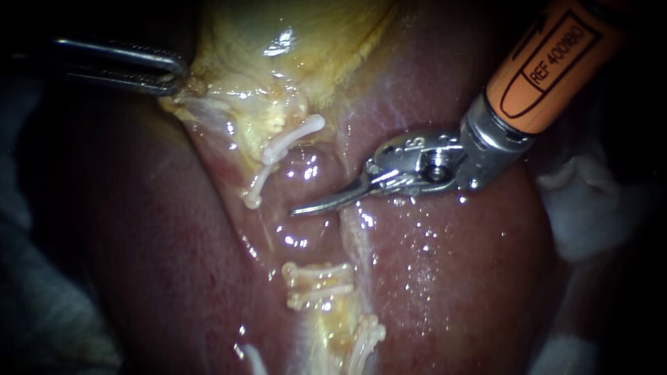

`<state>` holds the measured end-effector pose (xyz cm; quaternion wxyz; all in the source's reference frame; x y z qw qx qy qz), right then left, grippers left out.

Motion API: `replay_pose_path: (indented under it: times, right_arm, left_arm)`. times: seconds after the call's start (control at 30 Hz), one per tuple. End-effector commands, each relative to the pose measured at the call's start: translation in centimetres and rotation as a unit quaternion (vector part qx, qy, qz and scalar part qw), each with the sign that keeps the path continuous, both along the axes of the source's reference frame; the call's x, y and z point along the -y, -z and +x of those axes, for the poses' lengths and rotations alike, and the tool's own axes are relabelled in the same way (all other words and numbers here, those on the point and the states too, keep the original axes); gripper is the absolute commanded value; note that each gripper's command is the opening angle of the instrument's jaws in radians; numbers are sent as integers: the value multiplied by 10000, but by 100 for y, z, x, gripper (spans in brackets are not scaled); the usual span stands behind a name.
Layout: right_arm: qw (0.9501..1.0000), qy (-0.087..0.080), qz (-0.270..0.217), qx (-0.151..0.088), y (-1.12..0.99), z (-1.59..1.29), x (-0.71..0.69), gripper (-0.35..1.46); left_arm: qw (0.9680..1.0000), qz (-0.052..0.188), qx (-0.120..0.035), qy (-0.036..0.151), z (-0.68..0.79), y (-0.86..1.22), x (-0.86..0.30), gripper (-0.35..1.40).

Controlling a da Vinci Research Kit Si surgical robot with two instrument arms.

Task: Go back from the cut right tube

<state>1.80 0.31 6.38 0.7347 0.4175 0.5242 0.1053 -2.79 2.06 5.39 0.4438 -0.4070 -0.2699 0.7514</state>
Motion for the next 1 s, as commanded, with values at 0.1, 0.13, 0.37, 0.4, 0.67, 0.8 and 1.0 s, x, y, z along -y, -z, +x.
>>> replay_pose_path:
  times: [0.1, 0.13, 0.37, 0.4, 0.67, 0.8, 1.0]
  right_arm:
    - [9999, -94, -44, 42, 3, 1, 3, 41]
    - [9998, -174, -75, 77, 4, 1, 4, 67]
    - [9979, -553, -231, 243, 4, 0, 10, 124]
    - [9973, -623, -256, 275, 5, -3, 11, 126]
    - [9759, -1636, -1211, 793, 20, -41, 25, 136]
    - [9617, -1421, -1943, 1314, 32, -65, 29, 141]
    - [9415, -678, -2564, 2078, 48, -90, 26, 143]
  left_arm:
    - [10000, 0, 0, 0, 0, -1, 0, -35]
    - [10000, -1, 0, 0, 0, -1, 0, -35]
    - [10000, -3, -1, 0, -1, -3, -1, -35]
    - [10000, -4, -1, 0, -1, -3, -1, -35]
    - [10000, -9, -1, -2, -1, -6, -1, -35]
    - [10000, -11, -2, -1, -1, -6, -1, -35]
    - [10000, -14, -2, -3, -1, -8, -1, -35]
